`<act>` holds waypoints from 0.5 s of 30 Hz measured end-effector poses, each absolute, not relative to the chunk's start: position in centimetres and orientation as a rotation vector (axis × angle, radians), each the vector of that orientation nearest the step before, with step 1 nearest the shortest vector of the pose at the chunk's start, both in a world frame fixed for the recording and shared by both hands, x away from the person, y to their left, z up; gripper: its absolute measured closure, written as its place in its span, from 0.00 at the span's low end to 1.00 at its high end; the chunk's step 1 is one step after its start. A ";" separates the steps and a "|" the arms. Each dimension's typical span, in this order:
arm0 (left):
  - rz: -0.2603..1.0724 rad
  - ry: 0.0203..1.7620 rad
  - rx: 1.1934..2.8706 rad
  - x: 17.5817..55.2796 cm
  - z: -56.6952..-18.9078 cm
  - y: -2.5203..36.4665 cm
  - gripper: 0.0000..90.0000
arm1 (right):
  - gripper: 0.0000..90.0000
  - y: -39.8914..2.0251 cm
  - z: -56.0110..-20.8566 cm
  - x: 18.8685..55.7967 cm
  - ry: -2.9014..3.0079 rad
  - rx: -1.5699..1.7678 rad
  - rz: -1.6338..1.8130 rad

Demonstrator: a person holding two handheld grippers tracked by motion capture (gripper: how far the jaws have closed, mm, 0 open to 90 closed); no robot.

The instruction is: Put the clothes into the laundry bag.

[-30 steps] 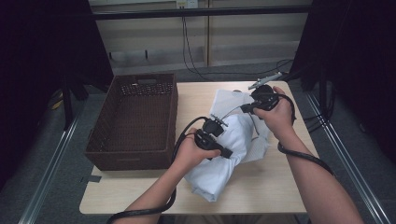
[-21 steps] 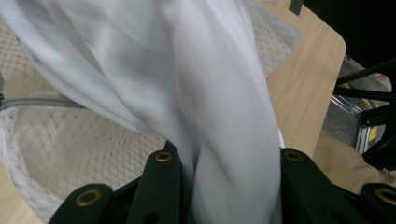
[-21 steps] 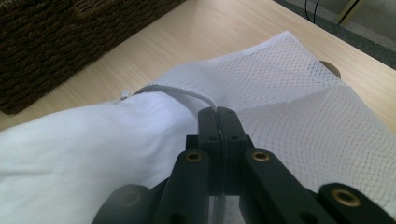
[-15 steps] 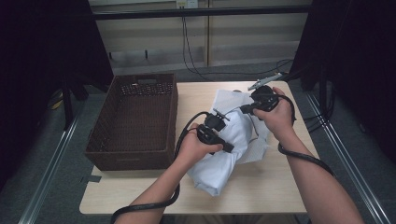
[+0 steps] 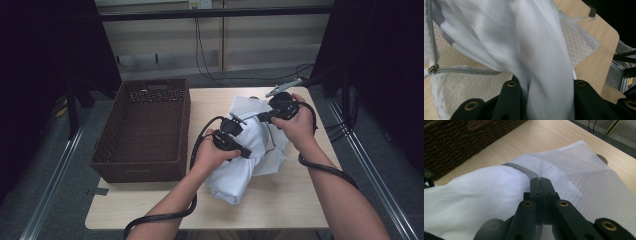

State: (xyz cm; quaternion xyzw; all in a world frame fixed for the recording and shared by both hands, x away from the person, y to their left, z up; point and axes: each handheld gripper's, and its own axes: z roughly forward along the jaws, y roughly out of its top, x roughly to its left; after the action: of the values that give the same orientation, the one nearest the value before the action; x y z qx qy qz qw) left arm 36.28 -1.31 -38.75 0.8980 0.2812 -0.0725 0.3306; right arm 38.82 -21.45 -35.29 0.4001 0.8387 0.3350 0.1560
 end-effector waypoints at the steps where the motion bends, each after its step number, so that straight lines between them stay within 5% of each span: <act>1: -0.187 0.749 2.348 36.3 -38.7 -1.4 0.80 | 1.00 -21.5 -35.3 38.8 2.405 1.139 0.959; 15: -0.174 0.756 2.371 36.9 -39.0 -2.1 0.80 | 1.00 -21.5 -35.3 38.7 2.426 1.112 0.962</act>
State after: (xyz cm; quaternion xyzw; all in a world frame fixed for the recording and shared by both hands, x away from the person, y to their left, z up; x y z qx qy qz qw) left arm 36.95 -2.09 -39.04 0.9011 0.2873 -0.0661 0.3179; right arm 38.70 -21.50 -35.28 0.3875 0.8453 0.3353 0.1516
